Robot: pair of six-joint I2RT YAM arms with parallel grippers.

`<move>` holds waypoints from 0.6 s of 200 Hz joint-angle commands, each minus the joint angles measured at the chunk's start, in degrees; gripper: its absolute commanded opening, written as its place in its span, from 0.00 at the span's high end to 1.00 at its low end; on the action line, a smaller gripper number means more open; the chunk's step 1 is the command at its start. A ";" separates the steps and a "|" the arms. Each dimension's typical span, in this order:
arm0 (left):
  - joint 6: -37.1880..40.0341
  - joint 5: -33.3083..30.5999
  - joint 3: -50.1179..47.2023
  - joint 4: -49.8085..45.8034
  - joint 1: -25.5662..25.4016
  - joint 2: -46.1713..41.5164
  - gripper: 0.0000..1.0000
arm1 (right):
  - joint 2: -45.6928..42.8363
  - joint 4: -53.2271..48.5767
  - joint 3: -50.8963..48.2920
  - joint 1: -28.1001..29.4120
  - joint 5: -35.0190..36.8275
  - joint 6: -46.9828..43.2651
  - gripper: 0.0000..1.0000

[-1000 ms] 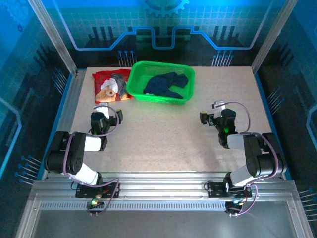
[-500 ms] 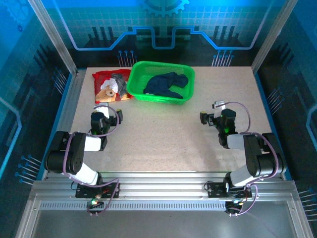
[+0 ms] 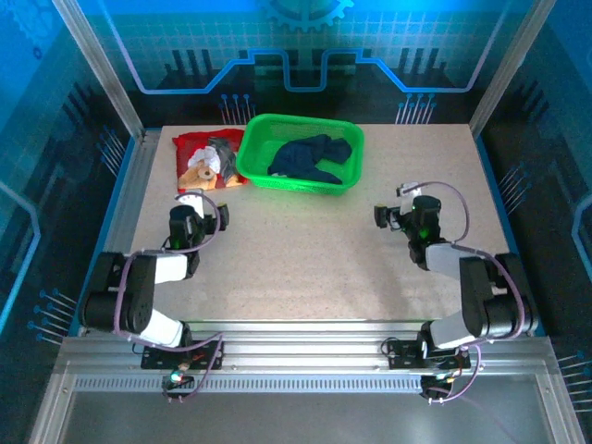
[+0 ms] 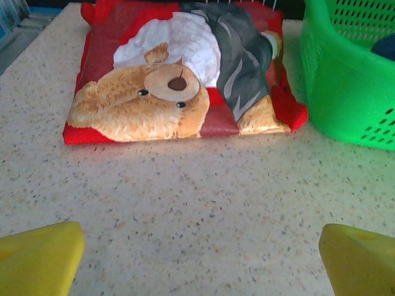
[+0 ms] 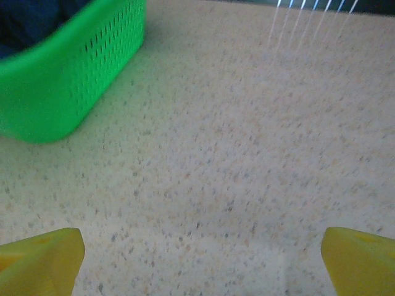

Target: Fold and stack the t-shirts

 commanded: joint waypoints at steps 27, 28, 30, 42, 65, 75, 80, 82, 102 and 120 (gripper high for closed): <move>-12.98 0.72 21.46 -39.92 -1.40 -11.76 0.01 | -13.20 -33.25 14.43 7.29 2.73 6.85 0.00; -13.20 0.92 21.86 -40.50 -1.42 -11.77 0.01 | -13.26 -33.87 14.80 7.48 2.78 6.97 0.00; -13.70 1.21 22.59 -41.56 -1.44 -11.70 0.01 | -13.43 -34.99 15.53 7.94 2.86 7.17 0.00; -16.93 1.66 27.47 -47.95 -1.69 -10.66 0.01 | -13.73 -41.78 20.93 10.66 3.28 8.58 0.00; -18.94 4.26 37.95 -57.54 -1.71 -5.55 0.01 | -11.96 -51.04 30.24 14.05 1.71 10.11 0.00; -19.11 5.50 42.66 -60.89 -1.71 -2.79 0.01 | -10.66 -53.65 33.58 14.81 0.06 10.26 0.00; -19.26 5.96 44.77 -62.09 -1.71 -1.27 0.01 | -9.66 -55.08 35.81 15.36 -0.67 10.38 0.00; -19.30 6.25 45.52 -62.54 -1.71 -0.64 0.01 | -9.47 -55.33 36.16 15.46 -0.81 10.45 0.00; -19.12 9.20 51.97 -64.24 -1.71 5.08 0.01 | -5.32 -59.76 43.76 17.18 -4.51 11.35 0.00; -19.37 10.71 59.13 -66.96 -1.70 11.26 0.01 | -0.98 -62.89 50.58 18.26 -8.60 12.47 0.00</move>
